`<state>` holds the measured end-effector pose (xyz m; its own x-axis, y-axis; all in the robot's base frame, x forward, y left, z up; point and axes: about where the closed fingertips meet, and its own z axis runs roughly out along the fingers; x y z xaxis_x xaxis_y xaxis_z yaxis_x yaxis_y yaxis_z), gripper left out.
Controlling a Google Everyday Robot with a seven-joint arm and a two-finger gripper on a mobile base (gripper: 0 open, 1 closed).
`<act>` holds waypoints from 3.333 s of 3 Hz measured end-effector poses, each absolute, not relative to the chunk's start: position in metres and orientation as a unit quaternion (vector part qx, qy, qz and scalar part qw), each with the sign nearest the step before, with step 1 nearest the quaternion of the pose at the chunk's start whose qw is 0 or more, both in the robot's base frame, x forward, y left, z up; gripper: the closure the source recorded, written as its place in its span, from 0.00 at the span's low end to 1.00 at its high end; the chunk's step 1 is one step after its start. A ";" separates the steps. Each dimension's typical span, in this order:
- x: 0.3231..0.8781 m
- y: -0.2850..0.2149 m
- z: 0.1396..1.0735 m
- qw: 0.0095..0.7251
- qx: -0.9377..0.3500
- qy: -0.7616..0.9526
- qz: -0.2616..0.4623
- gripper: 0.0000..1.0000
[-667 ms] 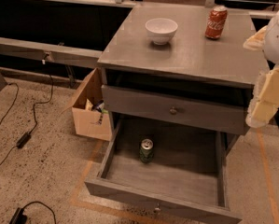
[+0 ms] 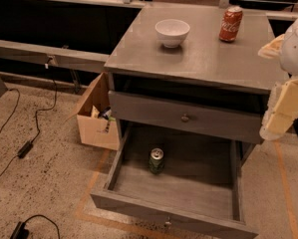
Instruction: Pick green can from middle drawer and place on counter
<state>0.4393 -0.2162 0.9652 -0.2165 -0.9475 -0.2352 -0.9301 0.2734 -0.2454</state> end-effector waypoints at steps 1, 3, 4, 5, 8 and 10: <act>0.441 -0.210 0.933 0.196 -0.602 0.774 0.004 0.00; 0.447 -0.200 0.853 0.258 -0.580 0.771 0.048 0.00; 0.452 -0.200 0.820 0.276 -0.560 0.778 0.074 0.00; 0.459 -0.199 0.791 0.304 -0.539 0.777 0.114 0.00; 0.472 -0.188 0.740 0.351 -0.502 0.768 0.188 0.00; 0.501 -0.186 0.634 0.428 -0.406 0.778 0.217 0.00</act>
Offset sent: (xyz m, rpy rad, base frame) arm 0.0120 0.0199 -0.1352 0.2606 -0.0661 0.0008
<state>0.5005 -0.1863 0.6341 -0.3034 -0.4461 -0.8420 -0.8177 0.5755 -0.0104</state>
